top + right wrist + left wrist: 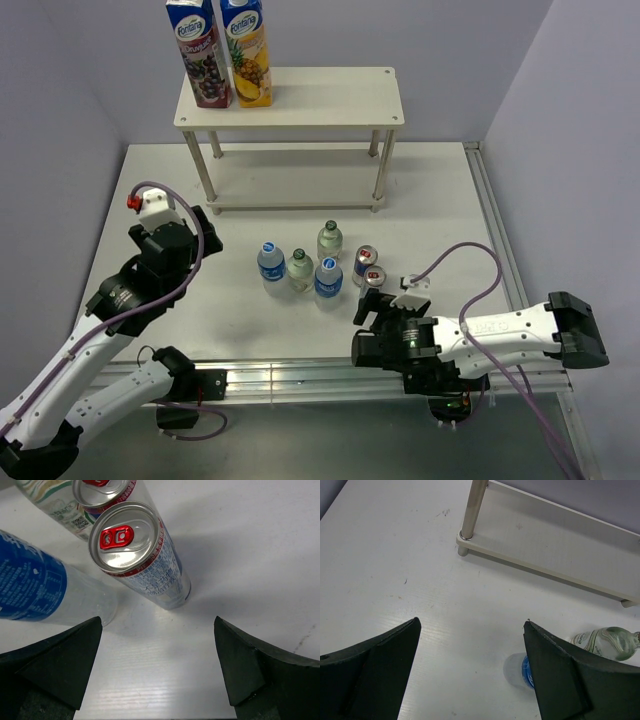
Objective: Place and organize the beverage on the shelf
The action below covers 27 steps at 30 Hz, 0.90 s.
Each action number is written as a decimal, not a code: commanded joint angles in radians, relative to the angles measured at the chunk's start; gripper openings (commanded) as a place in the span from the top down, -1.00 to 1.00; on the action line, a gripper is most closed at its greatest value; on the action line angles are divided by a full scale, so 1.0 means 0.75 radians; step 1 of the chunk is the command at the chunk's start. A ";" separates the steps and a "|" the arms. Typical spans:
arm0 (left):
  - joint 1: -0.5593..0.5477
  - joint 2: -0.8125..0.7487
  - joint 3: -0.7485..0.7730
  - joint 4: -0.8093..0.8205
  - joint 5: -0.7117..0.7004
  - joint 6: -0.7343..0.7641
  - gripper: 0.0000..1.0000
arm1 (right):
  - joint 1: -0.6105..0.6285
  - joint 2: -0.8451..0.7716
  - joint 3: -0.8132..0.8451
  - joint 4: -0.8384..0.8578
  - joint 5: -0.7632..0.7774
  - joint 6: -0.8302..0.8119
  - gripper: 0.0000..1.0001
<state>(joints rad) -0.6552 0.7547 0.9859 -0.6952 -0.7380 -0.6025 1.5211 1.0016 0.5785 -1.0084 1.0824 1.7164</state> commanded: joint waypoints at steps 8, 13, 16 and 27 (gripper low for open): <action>0.006 -0.027 -0.006 0.048 0.006 0.022 -0.81 | -0.322 0.111 -0.192 0.700 0.087 -0.404 -1.00; 0.004 -0.033 -0.006 0.048 0.010 0.024 -0.81 | -0.412 0.233 -0.150 0.876 0.111 -0.554 -0.99; 0.006 -0.037 -0.008 0.052 0.019 0.028 -0.81 | -0.441 0.319 -0.107 0.940 0.117 -0.611 -0.99; 0.006 -0.041 -0.016 0.070 0.049 0.045 -0.81 | -0.476 0.489 -0.057 0.886 0.156 -0.526 -0.21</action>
<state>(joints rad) -0.6552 0.7345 0.9798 -0.6907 -0.7185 -0.5880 1.1683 1.3613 0.5064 -0.3294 1.1328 1.2716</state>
